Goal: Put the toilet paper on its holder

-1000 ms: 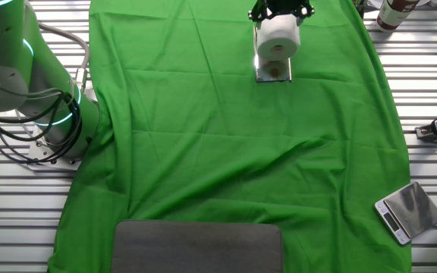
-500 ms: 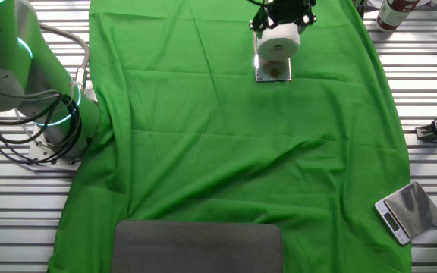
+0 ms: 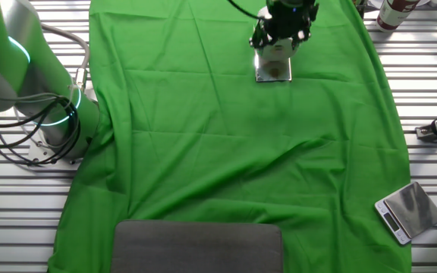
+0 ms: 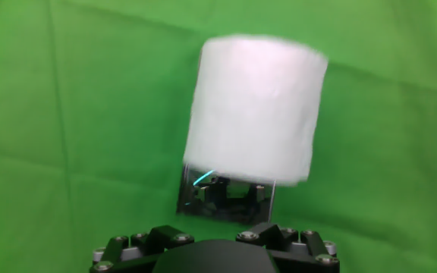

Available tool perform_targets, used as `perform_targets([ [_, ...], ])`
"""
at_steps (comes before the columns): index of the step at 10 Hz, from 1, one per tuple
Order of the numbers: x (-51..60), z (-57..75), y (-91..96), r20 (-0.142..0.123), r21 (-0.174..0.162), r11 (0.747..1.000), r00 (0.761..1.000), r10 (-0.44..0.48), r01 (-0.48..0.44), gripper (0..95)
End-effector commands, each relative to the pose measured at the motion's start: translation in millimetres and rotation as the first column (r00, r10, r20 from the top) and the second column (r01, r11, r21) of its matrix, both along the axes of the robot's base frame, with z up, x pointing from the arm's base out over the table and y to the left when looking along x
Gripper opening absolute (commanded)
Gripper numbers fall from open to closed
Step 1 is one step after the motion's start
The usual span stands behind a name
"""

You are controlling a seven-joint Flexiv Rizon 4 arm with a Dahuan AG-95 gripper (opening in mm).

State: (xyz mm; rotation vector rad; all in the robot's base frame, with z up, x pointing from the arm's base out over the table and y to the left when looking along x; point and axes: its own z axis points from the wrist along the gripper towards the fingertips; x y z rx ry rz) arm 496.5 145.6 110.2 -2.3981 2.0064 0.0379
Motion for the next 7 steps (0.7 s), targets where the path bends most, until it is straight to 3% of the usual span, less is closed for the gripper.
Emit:
perform_targets([
  [1, -2.7, -1.8, -17.1, 0.0, 0.002, 1.0, 1.0, 0.018, -0.018, 76.0],
  [5, -0.3, -3.9, -51.8, -0.004, 0.001, 1.0, 1.0, 0.029, -0.029, 76.0],
  [7, 1.3, -4.6, -57.3, -0.004, 0.002, 0.999, 0.999, 0.036, -0.036, 76.0],
])
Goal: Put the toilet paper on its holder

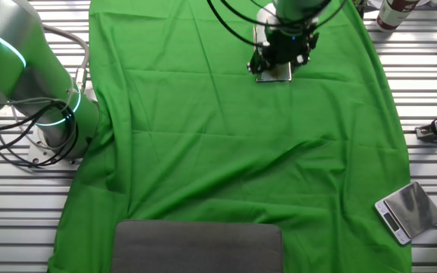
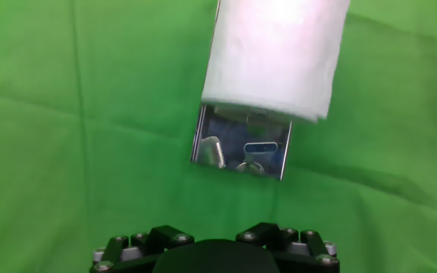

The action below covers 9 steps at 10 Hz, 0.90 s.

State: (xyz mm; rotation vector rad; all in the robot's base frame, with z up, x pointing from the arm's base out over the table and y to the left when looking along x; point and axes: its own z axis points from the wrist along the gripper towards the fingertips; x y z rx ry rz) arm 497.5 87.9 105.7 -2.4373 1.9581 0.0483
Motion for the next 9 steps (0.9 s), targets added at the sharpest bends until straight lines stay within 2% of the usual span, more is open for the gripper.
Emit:
perform_targets([
  [1, 0.3, -0.1, 0.4, 0.0, 0.0, 1.0, 1.0, -0.007, 0.007, 76.0],
  [3, 0.3, -0.1, 0.4, -0.001, -0.012, 0.997, 0.997, -0.08, 0.08, 0.0],
  [5, 0.3, -0.1, 0.4, -0.008, -0.018, 0.986, 0.986, -0.167, 0.166, 0.0],
  [7, 0.3, -0.1, 0.4, 0.005, -0.039, 0.973, 0.974, -0.228, 0.228, 0.0],
  [9, 0.3, -0.1, 0.4, 0.008, -0.051, 0.954, 0.955, -0.296, 0.296, 0.0],
])
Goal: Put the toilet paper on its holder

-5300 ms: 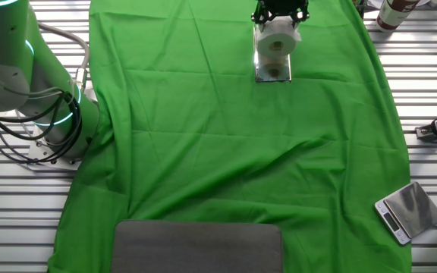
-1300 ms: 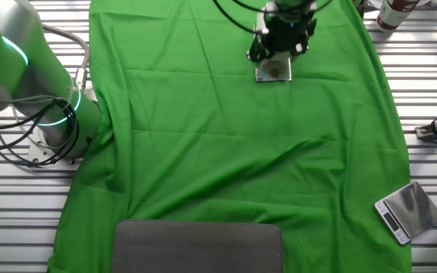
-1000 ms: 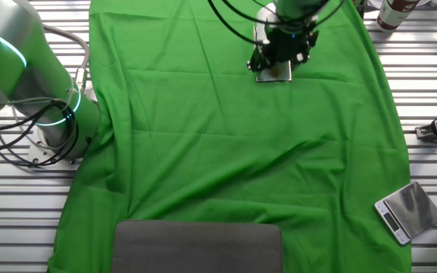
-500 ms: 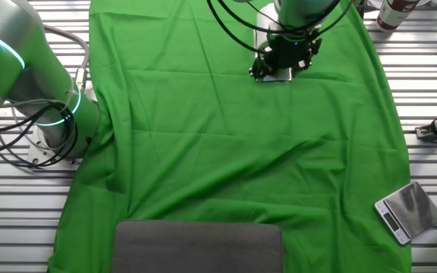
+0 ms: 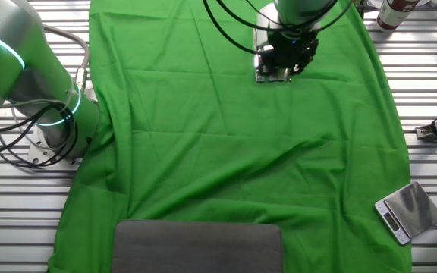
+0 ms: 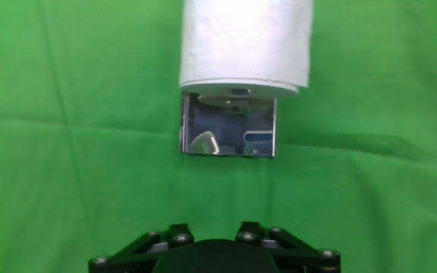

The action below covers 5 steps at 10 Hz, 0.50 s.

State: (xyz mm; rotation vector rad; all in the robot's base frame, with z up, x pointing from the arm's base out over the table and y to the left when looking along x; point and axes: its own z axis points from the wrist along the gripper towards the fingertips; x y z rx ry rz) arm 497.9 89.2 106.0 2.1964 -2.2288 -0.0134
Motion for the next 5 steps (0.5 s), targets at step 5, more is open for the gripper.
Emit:
perform_targets([
  [5, 0.9, -0.6, -1.3, 0.008, -0.053, 0.993, 0.994, -0.107, 0.107, 19.0],
])
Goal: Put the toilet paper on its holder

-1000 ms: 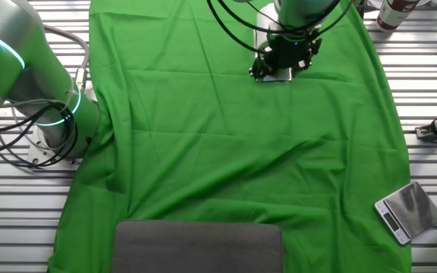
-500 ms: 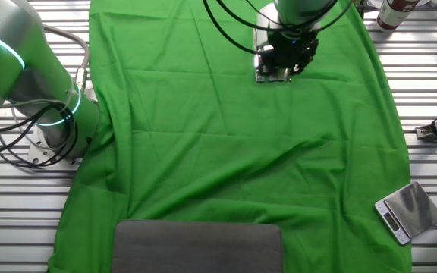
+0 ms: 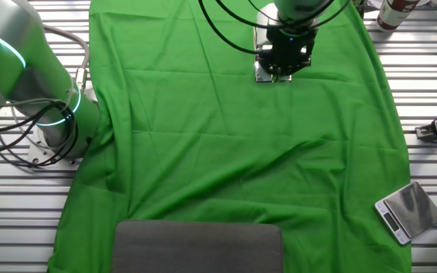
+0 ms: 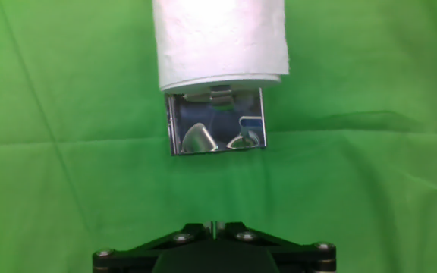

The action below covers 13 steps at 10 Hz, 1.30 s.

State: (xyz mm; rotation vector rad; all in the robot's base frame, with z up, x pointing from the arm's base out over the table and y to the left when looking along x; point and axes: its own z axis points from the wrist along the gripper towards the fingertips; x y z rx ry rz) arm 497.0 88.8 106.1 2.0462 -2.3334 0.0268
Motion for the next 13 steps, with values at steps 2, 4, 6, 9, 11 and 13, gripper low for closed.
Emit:
perform_targets([
  [2, 12.8, -3.3, -10.9, 0.002, -0.01, 0.999, 0.999, 0.04, -0.04, 19.0],
  [4, 31.4, -8.6, -28.8, 0.0, 0.0, 0.996, 0.996, 0.091, -0.091, 19.0],
  [6, 44.9, -14.5, -48.4, 0.001, 0.021, 0.991, 0.991, 0.13, -0.13, 38.0],
  [9, 69.8, -19.1, -78.5, -0.001, 0.025, 0.981, 0.981, 0.195, -0.195, 38.0],
  [11, 83.5, -21.8, -98.0, 0.001, 0.037, 0.972, 0.973, 0.232, -0.232, 38.0],
  [13, 93.3, -23.1, -110.7, 0.0, 0.036, 0.966, 0.967, 0.254, -0.254, 38.0],
])
